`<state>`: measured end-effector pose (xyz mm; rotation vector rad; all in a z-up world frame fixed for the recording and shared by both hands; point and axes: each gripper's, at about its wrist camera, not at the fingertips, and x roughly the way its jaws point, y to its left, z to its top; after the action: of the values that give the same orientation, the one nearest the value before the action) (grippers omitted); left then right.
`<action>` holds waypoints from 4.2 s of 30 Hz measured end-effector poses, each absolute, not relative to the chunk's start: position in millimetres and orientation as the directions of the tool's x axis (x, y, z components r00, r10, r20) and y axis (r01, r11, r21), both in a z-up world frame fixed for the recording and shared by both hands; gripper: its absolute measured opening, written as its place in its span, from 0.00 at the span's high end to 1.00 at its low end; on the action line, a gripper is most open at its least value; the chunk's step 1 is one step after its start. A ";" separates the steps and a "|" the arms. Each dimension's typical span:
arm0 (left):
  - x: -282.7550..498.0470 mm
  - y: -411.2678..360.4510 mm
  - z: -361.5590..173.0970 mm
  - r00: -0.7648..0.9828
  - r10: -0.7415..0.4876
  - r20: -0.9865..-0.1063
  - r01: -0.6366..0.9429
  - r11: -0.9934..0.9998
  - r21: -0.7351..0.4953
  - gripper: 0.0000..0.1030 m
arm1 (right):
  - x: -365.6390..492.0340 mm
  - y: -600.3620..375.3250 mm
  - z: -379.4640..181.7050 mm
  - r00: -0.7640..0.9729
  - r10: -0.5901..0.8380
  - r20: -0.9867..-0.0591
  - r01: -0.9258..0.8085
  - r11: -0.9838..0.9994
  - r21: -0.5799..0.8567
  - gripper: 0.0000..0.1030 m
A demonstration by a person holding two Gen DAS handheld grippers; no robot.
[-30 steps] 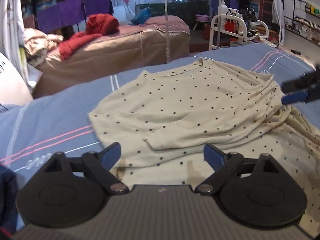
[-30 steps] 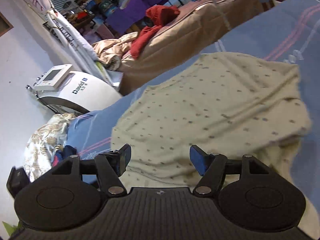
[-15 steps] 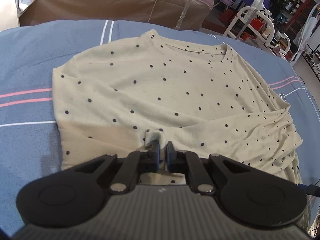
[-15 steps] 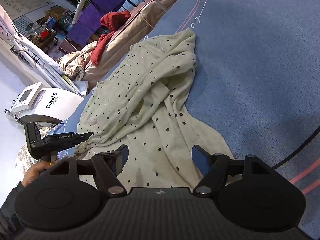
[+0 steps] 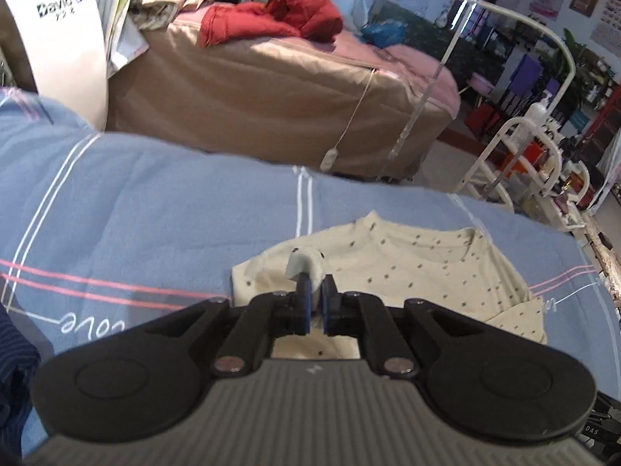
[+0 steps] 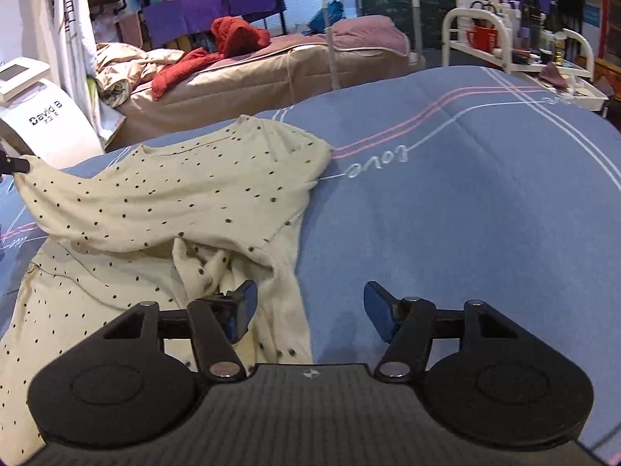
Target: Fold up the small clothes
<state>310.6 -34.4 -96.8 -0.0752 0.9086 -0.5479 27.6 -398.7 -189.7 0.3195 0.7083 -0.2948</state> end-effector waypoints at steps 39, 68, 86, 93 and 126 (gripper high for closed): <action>297.6 -25.7 -150.5 0.348 -0.457 -0.819 0.344 0.874 -0.342 0.86 | 26.8 -371.2 -158.3 0.758 -0.203 -0.620 0.338 0.935 0.106 0.01; 270.1 -36.0 -172.7 0.340 -0.333 -0.880 0.538 0.836 -0.109 0.99 | 196.1 -399.4 -160.5 0.608 0.266 -0.748 -0.193 0.964 0.185 0.92; 255.9 -79.9 -182.1 0.334 -0.432 -0.838 0.607 0.779 -0.159 0.81 | 136.3 -410.7 -137.9 0.759 0.184 -0.625 0.019 0.953 0.303 0.00; 256.7 -59.3 -162.8 0.329 -0.480 -0.813 0.543 0.801 -0.253 0.98 | 84.2 -422.1 -144.2 0.764 0.170 -0.623 0.100 0.922 0.374 0.00; 228.7 -58.7 -191.4 0.345 -0.346 -0.872 0.529 0.840 -0.124 0.59 | 95.2 -359.1 -199.2 0.659 -0.247 -0.710 -0.150 0.882 -0.447 0.93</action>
<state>228.7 -58.7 -191.4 0.1926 1.0779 -0.5723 95.2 -359.1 -199.2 -0.5033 0.8586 -0.0575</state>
